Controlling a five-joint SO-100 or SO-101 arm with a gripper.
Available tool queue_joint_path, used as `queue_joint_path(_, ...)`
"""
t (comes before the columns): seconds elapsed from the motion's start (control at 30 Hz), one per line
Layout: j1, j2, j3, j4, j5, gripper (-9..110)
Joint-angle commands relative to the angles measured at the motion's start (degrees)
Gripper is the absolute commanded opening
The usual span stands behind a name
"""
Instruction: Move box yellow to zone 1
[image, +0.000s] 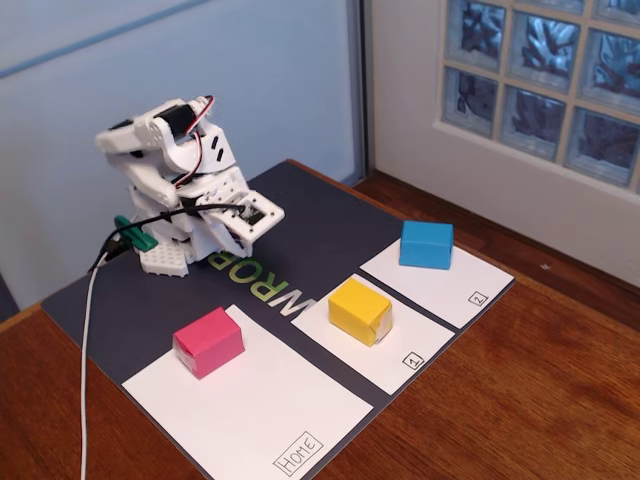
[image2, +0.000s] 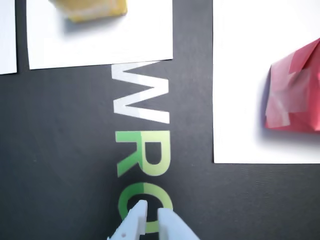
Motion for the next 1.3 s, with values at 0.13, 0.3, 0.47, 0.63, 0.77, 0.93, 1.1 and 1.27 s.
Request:
queue_joint_path(0.13, 1.5, -0.4, 0.1, -0.3, -1.1, 3)
queue_joint_path(0.3, 2.7, -0.5, 1.5, -1.0, -7.0, 3)
queue_joint_path(0.47, 7.6, 9.5, 10.8, -1.1, -14.9, 3)
queue_joint_path(0.63, 9.0, 13.6, 17.4, -3.4, -16.4, 3)
queue_joint_path(0.77, 6.7, 13.6, 18.8, -3.4, -15.0, 3)
queue_joint_path(0.93, 3.4, 13.7, 18.9, -1.9, -12.0, 3)
queue_joint_path(1.1, 3.6, 13.7, 18.9, -1.8, -11.0, 3)
queue_joint_path(1.27, 4.2, 13.7, 18.9, -1.8, -11.2, 3)
